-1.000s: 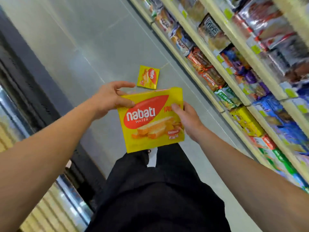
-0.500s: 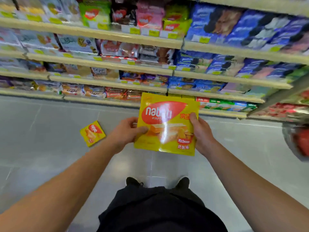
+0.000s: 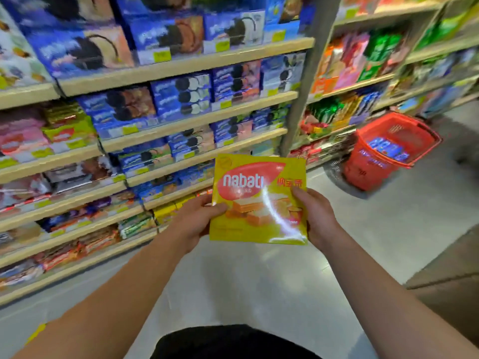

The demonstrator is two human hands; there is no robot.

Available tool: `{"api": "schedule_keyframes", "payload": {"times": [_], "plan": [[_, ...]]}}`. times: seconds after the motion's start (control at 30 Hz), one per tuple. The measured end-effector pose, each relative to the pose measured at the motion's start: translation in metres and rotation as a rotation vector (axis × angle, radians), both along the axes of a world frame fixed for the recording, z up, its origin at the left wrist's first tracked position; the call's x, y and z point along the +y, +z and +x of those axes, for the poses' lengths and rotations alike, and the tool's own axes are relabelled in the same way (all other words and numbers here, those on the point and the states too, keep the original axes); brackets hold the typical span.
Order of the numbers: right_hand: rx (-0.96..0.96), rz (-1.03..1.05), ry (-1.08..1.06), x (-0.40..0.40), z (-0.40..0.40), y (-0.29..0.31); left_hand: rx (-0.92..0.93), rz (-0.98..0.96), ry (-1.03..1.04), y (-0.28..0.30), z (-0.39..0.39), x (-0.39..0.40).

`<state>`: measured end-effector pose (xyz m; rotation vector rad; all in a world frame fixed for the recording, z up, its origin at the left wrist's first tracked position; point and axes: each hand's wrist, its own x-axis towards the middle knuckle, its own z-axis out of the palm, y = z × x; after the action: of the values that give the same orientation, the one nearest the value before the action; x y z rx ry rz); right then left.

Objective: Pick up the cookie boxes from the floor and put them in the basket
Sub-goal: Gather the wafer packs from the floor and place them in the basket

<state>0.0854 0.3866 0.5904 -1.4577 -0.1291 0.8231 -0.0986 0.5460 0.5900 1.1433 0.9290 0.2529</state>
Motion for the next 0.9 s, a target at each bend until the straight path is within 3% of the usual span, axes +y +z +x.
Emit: {"api": "schedule_keyframes", "payload": {"times": [0.33, 0.9], "plan": [[-0.037, 0.036, -0.296, -0.07, 0.17, 0.021, -0.03, 0.011, -0.273, 0.01, 0.228, -0.023], [-0.044, 0.018, -0.598, -0.036, 0.421, 0.031, -0.049, -0.014, -0.581, 0.016, 0.548, 0.037]]}}
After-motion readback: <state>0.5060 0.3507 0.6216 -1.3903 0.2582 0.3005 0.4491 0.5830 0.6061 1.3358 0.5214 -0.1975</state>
